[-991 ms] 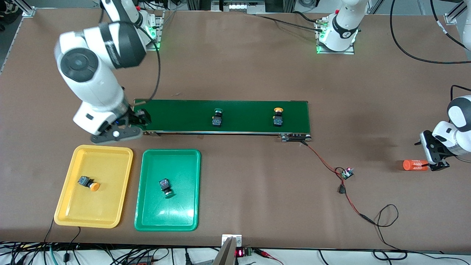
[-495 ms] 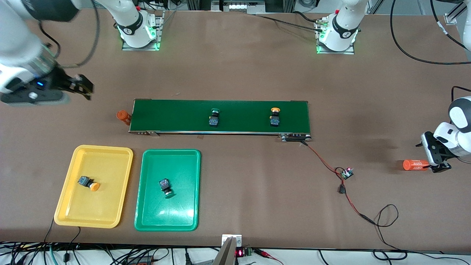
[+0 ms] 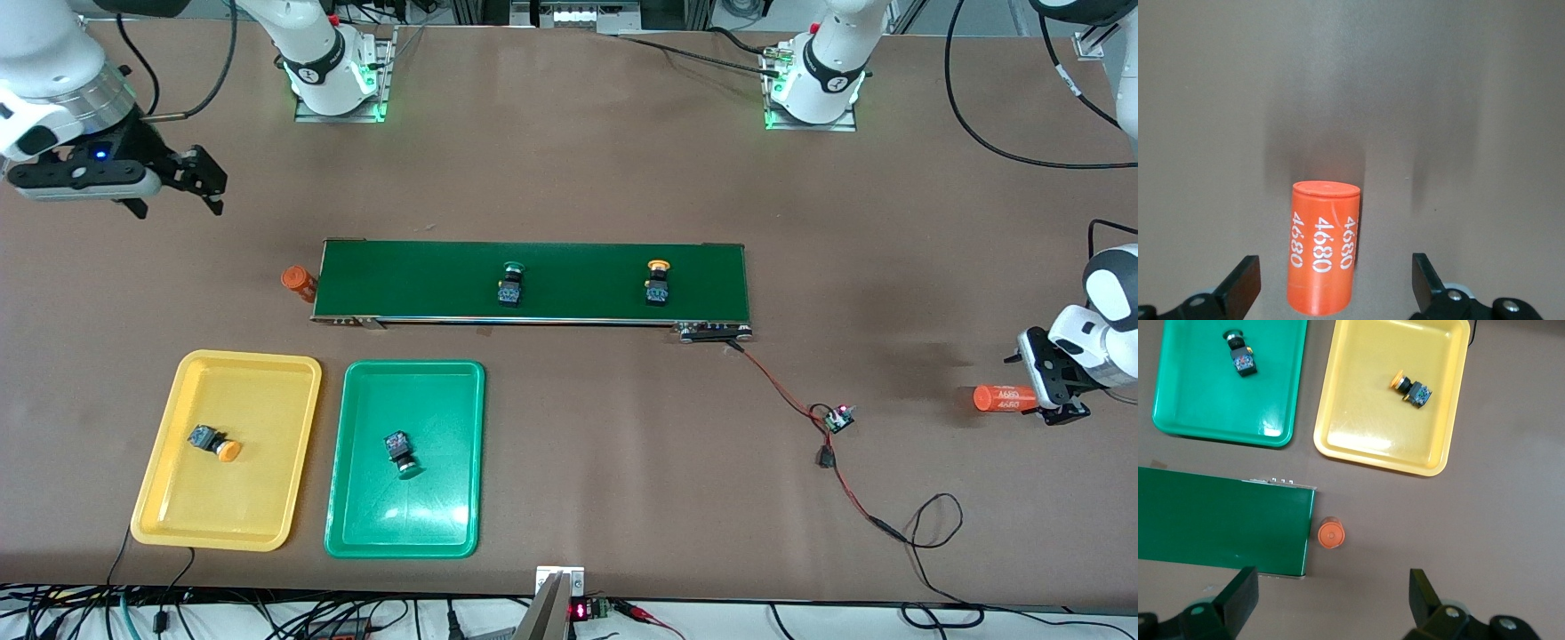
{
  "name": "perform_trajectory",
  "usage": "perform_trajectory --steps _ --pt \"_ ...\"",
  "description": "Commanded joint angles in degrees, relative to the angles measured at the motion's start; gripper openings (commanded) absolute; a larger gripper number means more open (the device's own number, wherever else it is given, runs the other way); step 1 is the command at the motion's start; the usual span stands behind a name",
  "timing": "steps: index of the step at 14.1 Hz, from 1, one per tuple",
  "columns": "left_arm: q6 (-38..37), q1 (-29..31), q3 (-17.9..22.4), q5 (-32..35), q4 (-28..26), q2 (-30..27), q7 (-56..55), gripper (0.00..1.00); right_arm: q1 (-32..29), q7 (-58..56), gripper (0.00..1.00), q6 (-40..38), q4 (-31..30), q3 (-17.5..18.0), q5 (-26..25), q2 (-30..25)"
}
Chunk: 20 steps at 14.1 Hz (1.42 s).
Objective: Sort buttons by color to trays
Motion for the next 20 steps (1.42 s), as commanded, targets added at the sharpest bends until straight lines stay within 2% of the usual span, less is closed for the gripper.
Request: perform_trajectory --steps 1,4,12,17,20 --pt "-1.26 -0.23 -0.39 0.88 2.44 1.42 2.08 1.00 -0.72 0.49 1.00 6.20 -6.56 0.76 3.85 -3.22" --pt "-1.17 -0.67 -0.39 0.96 2.79 2.47 2.26 1.00 -0.55 2.59 1.00 12.80 -10.44 3.21 6.50 -2.96" --pt "-1.17 -0.67 -0.47 0.96 4.11 4.14 3.84 1.00 -0.11 16.12 1.00 17.03 -11.59 10.25 6.94 2.39" --pt "-0.91 -0.59 -0.56 0.88 4.11 5.46 6.02 1.00 0.59 23.50 1.00 21.24 -11.50 12.71 6.94 7.84" --pt "-0.82 -0.15 -0.56 0.61 5.07 6.08 7.62 1.00 2.09 27.64 1.00 24.14 -11.24 12.80 6.86 10.57"
